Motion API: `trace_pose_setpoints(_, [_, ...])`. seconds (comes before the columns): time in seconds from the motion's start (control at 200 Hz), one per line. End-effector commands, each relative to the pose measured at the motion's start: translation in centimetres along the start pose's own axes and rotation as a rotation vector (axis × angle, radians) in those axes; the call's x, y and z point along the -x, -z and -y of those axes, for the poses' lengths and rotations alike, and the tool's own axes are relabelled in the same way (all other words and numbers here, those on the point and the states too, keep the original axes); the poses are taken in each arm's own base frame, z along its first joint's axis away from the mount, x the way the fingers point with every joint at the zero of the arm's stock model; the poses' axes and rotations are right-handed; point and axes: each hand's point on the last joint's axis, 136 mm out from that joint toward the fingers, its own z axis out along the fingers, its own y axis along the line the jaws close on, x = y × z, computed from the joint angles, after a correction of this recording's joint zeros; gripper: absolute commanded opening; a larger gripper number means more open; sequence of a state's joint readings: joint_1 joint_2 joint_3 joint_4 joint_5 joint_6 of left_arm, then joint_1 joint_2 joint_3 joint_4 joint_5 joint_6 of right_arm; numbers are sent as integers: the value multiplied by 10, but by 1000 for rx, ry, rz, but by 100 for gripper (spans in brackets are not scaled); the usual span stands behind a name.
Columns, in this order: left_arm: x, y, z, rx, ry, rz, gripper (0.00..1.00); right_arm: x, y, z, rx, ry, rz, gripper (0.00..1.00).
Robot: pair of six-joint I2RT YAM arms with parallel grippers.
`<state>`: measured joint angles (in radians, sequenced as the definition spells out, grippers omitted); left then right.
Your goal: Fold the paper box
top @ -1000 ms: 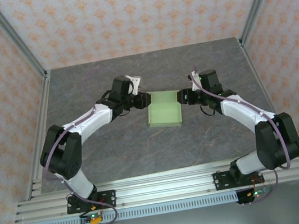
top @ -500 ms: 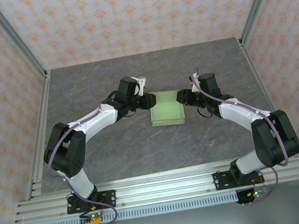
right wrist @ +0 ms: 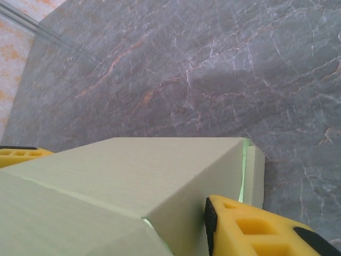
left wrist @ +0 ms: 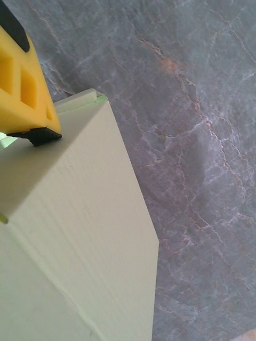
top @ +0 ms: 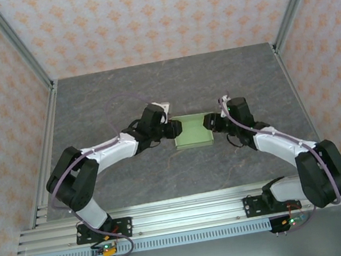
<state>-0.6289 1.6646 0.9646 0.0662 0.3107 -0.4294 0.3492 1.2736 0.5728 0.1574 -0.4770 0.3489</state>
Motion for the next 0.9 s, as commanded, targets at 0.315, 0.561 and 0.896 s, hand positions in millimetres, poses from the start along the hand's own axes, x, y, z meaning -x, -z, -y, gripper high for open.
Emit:
trace_pose_setpoints(0.315, [-19,12,-10,8,11,27,45,-18,13,7,-1,-18,51,39])
trace_pose_setpoints(0.561, [-9,36,0,-13,-2,60,57,-9,28,-7,18,-4,62,48])
trace_pose_setpoints(0.896, [13,88,-5,78,-84,158,77,-4,46,-5,-44,118,66,60])
